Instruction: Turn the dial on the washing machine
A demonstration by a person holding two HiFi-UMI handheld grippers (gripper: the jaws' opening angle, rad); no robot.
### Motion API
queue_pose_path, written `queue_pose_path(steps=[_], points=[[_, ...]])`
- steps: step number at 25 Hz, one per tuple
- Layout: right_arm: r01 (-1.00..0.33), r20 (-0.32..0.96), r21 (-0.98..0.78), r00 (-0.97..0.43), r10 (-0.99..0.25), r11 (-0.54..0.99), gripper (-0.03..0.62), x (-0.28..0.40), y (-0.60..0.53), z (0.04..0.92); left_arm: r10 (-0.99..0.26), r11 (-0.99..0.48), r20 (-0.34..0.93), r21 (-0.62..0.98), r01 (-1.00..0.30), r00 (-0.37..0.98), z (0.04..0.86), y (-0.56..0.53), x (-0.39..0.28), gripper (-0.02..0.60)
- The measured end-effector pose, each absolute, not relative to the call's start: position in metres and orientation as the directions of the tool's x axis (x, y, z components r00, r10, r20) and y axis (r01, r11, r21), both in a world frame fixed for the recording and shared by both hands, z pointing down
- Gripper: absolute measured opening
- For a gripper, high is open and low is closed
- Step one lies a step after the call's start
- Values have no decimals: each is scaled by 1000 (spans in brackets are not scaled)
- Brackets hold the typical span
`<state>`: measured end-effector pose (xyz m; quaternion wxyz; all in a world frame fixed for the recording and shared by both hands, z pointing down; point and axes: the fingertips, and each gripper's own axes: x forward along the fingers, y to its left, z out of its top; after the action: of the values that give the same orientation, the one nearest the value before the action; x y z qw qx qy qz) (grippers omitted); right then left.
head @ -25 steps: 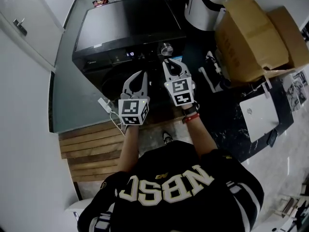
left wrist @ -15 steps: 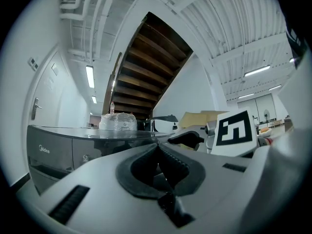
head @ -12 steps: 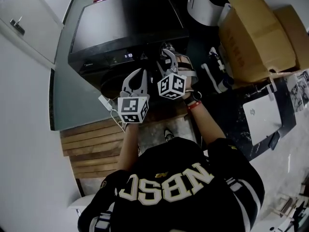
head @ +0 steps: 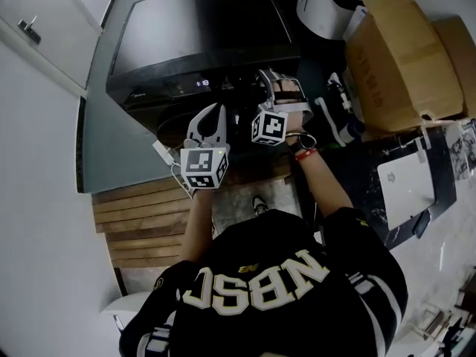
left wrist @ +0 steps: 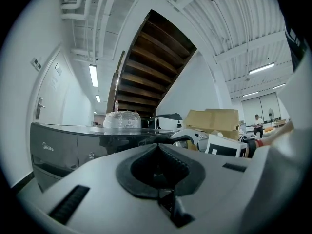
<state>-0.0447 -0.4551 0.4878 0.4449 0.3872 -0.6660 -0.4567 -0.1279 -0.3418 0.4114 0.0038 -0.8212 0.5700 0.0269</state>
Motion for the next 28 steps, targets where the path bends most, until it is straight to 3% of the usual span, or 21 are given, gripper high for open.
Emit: queue_pose_path(steps=[14,20,25,28], points=[[-149,168,961,-350,-921,232,273,-45,-458,483,-937,-348,-46,26,-937,346,415,-351,-125,15],[-389,161,866,-376,-912,313,272,-42,-457,473,-941,-334,-52,22,-942,333,411,-353,-129,15],[-434,148,846,-370,-917,311,270,-42,-457,472,-944,-326,-52,17,-945,324,411,-353,-132,15],[-567,135,746,-385,-913,349,270,-39,-459,467,-946,-321,-52,15,-947,320,411,-353,-134,15]])
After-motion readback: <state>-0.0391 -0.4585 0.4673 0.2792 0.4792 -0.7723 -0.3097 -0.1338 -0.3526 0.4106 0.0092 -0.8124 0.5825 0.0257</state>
